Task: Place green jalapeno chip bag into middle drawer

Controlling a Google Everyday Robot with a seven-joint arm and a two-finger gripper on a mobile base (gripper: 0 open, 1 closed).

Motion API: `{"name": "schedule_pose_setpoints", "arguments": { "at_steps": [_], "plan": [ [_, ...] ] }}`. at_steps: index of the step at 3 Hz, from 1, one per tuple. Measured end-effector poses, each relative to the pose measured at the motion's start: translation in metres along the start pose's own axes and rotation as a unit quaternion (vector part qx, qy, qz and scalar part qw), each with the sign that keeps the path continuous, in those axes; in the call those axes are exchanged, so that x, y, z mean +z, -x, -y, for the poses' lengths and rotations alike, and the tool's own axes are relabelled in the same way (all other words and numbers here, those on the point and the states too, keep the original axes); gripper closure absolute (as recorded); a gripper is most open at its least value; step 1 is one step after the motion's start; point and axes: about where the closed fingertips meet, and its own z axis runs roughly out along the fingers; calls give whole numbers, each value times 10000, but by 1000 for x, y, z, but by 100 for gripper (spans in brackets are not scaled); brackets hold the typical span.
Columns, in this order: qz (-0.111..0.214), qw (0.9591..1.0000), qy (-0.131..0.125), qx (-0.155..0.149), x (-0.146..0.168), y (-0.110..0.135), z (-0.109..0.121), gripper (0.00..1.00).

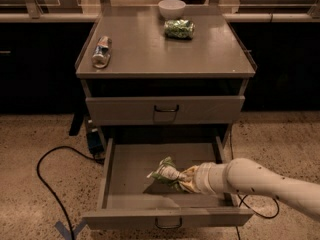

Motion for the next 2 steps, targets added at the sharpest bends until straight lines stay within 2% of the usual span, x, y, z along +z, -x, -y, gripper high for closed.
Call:
{"name": "schedule_pose_setpoints", "arguments": {
  "at_steps": [1, 2],
  "plan": [
    [-72, 9998, -37, 180, 40, -32, -4, 100],
    [-179, 9997, -36, 161, 70, -42, 5, 100]
  ]
}}
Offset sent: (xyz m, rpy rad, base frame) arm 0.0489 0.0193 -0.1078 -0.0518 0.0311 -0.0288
